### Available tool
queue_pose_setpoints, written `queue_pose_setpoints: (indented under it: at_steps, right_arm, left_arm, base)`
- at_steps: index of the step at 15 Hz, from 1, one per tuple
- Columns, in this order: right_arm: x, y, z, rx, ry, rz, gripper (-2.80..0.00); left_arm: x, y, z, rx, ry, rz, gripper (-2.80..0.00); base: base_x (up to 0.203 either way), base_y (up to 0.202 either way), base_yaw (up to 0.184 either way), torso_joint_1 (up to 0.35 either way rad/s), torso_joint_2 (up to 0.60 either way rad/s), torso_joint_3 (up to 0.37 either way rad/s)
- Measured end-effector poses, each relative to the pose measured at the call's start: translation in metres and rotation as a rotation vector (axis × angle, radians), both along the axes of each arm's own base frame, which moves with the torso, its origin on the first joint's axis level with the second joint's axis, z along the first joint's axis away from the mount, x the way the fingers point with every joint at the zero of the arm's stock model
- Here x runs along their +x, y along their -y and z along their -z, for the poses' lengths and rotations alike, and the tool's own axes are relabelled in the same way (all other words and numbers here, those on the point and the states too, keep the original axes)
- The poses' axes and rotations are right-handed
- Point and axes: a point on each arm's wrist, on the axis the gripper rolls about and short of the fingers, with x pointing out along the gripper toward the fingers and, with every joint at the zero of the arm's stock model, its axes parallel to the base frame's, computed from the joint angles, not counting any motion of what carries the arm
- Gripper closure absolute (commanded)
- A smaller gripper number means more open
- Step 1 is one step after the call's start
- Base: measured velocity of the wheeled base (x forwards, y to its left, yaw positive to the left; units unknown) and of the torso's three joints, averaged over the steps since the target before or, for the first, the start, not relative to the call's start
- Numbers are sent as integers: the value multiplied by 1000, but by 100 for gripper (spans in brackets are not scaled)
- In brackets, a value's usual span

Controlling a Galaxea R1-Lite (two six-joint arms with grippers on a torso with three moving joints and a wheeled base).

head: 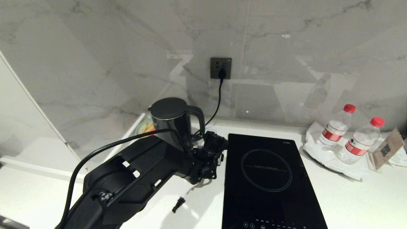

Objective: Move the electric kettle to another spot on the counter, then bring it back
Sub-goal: Finish boiling water

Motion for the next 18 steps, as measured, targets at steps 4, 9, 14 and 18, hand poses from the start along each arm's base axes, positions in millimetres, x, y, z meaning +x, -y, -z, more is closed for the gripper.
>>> queue_pose_setpoints:
  at_steps: [4, 9, 14, 18]
  right_arm:
    - [0, 0, 0, 0, 0, 0, 0]
    - [0, 0, 0, 0, 0, 0, 0]
    - [0, 0, 0, 0, 0, 0, 0]
    - [0, 0, 0, 0, 0, 0, 0]
  left_arm:
    - [5, -4, 5, 1, 1, -12, -280]
    - [4, -4, 5, 3, -2, -11, -280]
    - [-7, -3, 5, 16, -17, -6, -280]
    - [-30, -2, 1, 8, -45, 10, -280]
  base:
    - [0, 0, 0, 0, 0, 0]
    - [0, 0, 0, 0, 0, 0]
    - [0, 0, 0, 0, 0, 0]
    - [0, 0, 0, 0, 0, 0]
